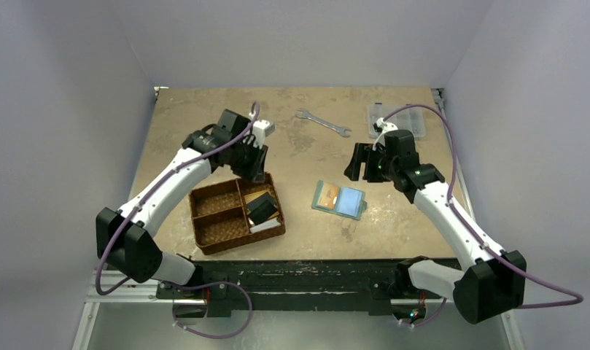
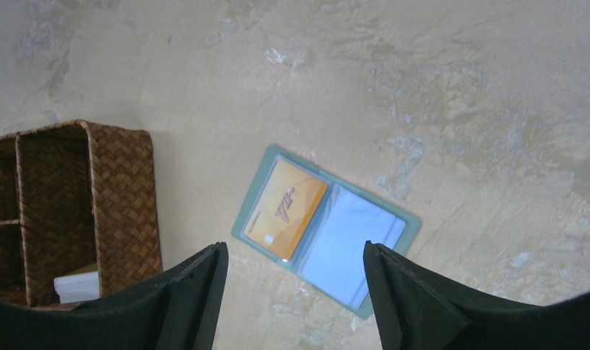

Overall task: Put the credit cards into the card holder
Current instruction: Pick up the credit card from the storage box.

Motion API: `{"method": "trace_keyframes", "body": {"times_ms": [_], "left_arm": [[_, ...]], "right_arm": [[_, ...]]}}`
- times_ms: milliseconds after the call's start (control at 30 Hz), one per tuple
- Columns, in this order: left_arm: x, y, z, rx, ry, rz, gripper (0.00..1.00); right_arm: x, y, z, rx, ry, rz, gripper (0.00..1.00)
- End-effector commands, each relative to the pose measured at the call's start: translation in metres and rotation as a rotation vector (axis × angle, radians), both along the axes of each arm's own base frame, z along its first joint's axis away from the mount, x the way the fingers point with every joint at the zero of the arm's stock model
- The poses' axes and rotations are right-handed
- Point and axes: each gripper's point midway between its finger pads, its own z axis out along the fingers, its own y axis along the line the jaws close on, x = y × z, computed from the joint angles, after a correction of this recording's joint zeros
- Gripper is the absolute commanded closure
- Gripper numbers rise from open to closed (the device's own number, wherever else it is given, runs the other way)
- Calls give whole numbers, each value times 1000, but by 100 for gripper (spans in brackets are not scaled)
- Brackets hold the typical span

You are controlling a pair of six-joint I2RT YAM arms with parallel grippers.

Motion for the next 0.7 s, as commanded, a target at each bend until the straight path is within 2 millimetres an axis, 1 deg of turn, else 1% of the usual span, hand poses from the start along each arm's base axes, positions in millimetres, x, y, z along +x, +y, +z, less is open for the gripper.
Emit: {"method": "trace_keyframes", "body": {"times_ms": [0, 67, 167, 267, 367, 500, 600, 667], "left_arm": [[-24, -9, -47, -52, 131, -2, 66], [-24, -10, -47, -65, 105, -23, 52], [-27, -12, -49, -56, 131, -63, 40], [-35, -23, -53, -81, 198, -109, 38], [-42, -23, -68, -73, 254, -141, 39], [-55, -22, -81, -37, 326, -193, 42], [-66, -19, -91, -26, 361, -214, 40], [-71, -19, -98, -34, 376, -224, 39]], "right_arm": [[-7, 1, 8, 45, -60, 4, 23], [-9, 3, 12, 54, -70, 20, 22], [-6, 8, 21, 48, -38, 45, 22], [-4, 14, 28, 56, -4, 72, 23], [-7, 22, 31, 97, 14, 107, 23], [-13, 20, 23, 83, 52, 109, 23], [-19, 17, 15, 69, 77, 103, 24], [-20, 17, 14, 73, 78, 99, 24]]}}
